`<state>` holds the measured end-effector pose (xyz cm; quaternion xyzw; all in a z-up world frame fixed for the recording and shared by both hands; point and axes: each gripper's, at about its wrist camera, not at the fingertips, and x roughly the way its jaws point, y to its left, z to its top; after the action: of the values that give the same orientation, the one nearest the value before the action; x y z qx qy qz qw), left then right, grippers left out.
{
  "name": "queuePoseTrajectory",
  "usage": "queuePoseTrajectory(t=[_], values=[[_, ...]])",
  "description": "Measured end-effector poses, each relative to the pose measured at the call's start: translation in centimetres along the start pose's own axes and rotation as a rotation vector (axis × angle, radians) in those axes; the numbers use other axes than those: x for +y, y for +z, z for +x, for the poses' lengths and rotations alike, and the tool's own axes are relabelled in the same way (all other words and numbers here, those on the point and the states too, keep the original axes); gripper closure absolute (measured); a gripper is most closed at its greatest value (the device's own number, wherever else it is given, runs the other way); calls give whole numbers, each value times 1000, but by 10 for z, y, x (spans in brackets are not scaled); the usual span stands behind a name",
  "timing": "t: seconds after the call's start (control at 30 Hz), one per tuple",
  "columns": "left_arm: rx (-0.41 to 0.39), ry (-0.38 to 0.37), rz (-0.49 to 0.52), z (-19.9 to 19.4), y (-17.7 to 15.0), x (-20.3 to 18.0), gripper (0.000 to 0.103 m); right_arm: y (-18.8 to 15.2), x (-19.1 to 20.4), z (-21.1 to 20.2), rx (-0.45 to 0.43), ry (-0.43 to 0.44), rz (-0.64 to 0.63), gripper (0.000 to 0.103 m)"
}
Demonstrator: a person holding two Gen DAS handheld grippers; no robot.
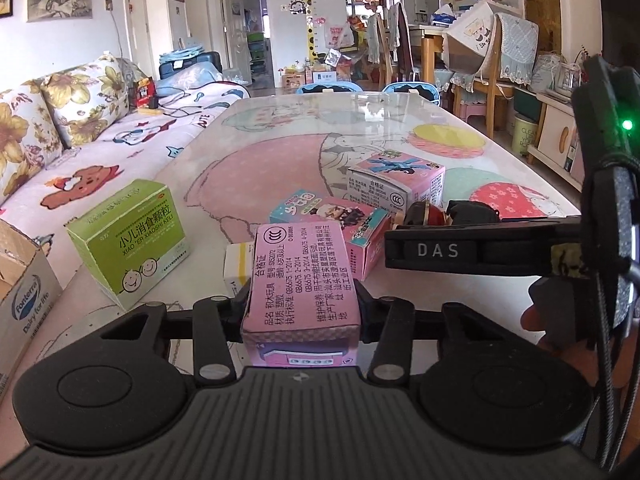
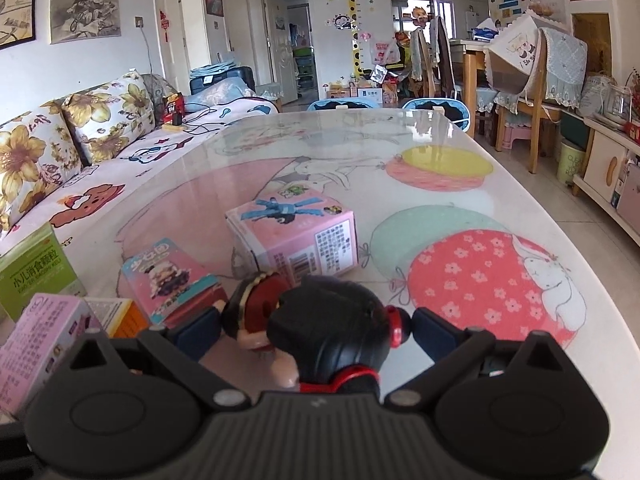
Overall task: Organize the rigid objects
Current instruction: 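Close the left gripper on the pink box while the right gripper grasps the doll, then lift and carry the pink box and doll over the cardboard box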
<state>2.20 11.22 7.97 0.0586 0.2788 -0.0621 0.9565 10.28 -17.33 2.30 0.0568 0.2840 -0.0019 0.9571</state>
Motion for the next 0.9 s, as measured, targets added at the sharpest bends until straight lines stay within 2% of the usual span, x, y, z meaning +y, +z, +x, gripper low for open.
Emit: queuePoseTrajectory(t=[0.27,0.57,0.9], values=[[9,-1,3,-10,-4,2,48,-2,-2,-6,-11,5,13,3],[13,4,18,-27,-12,9,48,-14,9,-26,-42,18,-32,3],[40,-2,11,-33,-15,14,48,-29,19,-46,-33,20,-58,3]])
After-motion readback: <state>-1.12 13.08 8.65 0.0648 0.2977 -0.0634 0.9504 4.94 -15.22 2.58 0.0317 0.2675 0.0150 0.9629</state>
